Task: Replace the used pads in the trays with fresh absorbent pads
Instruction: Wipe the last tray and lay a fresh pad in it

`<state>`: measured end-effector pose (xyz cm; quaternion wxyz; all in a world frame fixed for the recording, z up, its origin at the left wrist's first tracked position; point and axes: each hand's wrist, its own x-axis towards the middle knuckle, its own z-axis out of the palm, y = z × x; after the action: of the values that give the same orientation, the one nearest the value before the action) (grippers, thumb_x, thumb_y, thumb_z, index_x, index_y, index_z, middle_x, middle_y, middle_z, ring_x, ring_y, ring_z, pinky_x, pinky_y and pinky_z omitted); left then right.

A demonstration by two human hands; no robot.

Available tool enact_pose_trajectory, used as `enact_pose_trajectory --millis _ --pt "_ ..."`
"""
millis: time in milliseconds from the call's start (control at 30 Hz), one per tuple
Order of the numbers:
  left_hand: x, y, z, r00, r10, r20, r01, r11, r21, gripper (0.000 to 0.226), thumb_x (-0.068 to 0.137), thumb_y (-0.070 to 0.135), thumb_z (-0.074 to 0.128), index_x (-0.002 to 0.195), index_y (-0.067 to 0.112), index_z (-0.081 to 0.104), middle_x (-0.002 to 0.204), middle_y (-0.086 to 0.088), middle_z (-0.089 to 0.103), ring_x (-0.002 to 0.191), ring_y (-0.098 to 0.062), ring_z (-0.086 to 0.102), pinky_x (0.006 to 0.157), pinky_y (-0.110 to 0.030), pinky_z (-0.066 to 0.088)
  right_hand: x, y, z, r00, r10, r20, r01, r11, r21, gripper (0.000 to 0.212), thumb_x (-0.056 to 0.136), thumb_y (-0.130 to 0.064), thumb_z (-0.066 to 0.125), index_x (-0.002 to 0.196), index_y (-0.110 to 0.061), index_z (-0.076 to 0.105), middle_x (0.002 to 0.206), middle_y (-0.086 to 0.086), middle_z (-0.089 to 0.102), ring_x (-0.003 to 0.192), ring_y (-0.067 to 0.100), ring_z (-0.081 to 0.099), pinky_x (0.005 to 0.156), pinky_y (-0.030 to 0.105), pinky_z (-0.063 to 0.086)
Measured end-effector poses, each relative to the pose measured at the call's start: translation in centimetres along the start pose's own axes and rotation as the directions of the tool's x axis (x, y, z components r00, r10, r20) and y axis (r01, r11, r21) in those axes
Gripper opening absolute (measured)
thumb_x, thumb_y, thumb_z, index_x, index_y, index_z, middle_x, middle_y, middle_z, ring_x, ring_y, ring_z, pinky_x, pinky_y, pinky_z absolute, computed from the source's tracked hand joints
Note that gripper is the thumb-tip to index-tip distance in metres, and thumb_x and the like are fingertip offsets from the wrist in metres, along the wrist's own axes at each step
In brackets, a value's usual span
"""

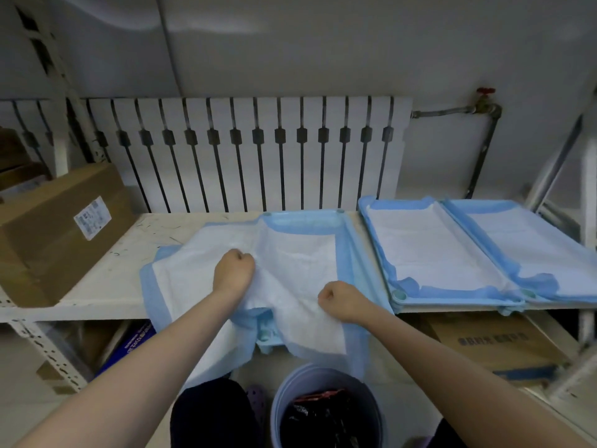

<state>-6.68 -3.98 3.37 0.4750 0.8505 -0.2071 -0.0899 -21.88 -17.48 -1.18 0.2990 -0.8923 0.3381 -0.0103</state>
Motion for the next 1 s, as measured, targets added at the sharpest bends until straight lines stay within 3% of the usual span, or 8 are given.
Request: enact_pose_trajectory --millis 167,300,400,500,667,833,933,1000 --pt "-2.5 1.9 0.1 0.879 0.274 0.391 -0.096 0.904 -0.417 0.035 0.088 -0.001 0.048 0.059 0.018 0.040 0.065 -0.004 0.040 0.067 -0.016 0.040 0.064 -0.030 0.031 0.2 -3.0 -3.5 0.992 0.110 0.065 -0.119 0.611 0.783 0.035 0.101 -0.038 0.033 0.094 -0.015 0.058 0.099 0.007 0.066 0.077 0.015 0.065 0.071 0.025 0.047" --pt "-5.1 2.1 0.7 0.609 0.379 0.697 -0.116 0.912 -0.394 0.020 0.070 0.009 0.055 0.054 0.019 0.051 0.078 -0.008 0.050 0.073 -0.011 0.048 0.070 -0.023 0.036 0.7 -2.7 -5.4 0.978 0.122 0.172 -0.208 0.436 0.876 0.047 0.093 -0.059 0.040 0.100 -0.016 0.058 0.097 0.008 0.067 0.087 0.022 0.065 0.085 0.038 0.051" --pt "-6.3 1.9 1.1 0.486 0.333 0.808 -0.217 0.941 -0.258 0.017 0.067 0.020 0.052 0.063 0.004 0.049 0.079 -0.009 0.049 0.075 -0.013 0.046 0.071 -0.024 0.035 1.1 -2.5 -5.6 0.964 0.265 -0.001 -0.109 0.399 0.910 0.044 0.080 -0.037 0.071 0.113 -0.009 0.061 0.099 0.009 0.070 0.088 0.025 0.068 0.078 0.037 0.056" --pt "-6.1 2.8 0.6 0.554 0.318 0.770 -0.282 0.941 -0.186 0.013 0.077 0.018 0.048 0.071 0.007 0.047 0.066 -0.001 0.040 0.059 -0.008 0.037 0.055 -0.021 0.030 1.6 -1.6 -6.5 0.878 0.436 -0.196 -0.038 0.473 0.880 0.041 0.080 -0.008 0.067 0.116 0.004 0.054 0.089 0.013 0.063 0.078 0.029 0.062 0.074 0.037 0.054" --pt "-2.5 4.7 -2.2 0.839 0.373 0.396 -0.435 0.897 0.077 0.028 0.097 0.029 0.047 0.074 0.014 0.045 0.069 0.001 0.045 0.063 -0.011 0.040 0.059 -0.029 0.031 1.5 -1.7 -9.8 0.891 0.430 -0.144 -0.001 0.319 0.948 0.037 0.088 0.000 0.053 0.123 0.004 0.047 0.098 0.018 0.058 0.068 0.023 0.057 0.057 0.032 0.052" --pt "0.7 10.4 -6.2 0.744 0.156 0.650 -0.563 0.670 0.483 0.041 0.068 0.049 0.077 0.094 0.022 0.061 0.091 0.007 0.064 0.084 -0.011 0.060 0.074 -0.030 0.050 3.2 -3.8 -15.4 0.913 0.371 -0.169 0.117 0.160 0.980 0.048 0.090 0.005 0.043 0.138 -0.001 0.039 0.108 0.015 0.060 0.083 0.021 0.061 0.063 0.030 0.054" --pt "2.4 12.0 -6.7 0.864 0.240 0.442 -0.502 0.368 0.782 0.007 0.078 0.021 0.061 0.082 0.015 0.058 0.082 -0.002 0.061 0.075 -0.023 0.057 0.061 -0.030 0.044 3.4 -4.7 -18.1 0.919 0.329 -0.216 0.186 0.120 0.975 0.046 0.092 0.005 0.042 0.137 -0.006 0.040 0.107 0.011 0.061 0.098 0.023 0.062 0.083 0.033 0.052" --pt "3.6 12.5 -6.9 0.884 0.429 0.185 -0.389 0.459 0.799 0.008 0.083 0.010 0.052 0.082 0.013 0.059 0.084 -0.006 0.062 0.073 -0.027 0.056 0.060 -0.031 0.042 3.3 -5.1 -19.6 0.919 0.301 -0.256 0.236 0.102 0.966 0.043 0.095 0.001 0.044 0.136 -0.008 0.042 0.120 0.009 0.057 0.106 0.022 0.057 0.100 0.039 0.041"
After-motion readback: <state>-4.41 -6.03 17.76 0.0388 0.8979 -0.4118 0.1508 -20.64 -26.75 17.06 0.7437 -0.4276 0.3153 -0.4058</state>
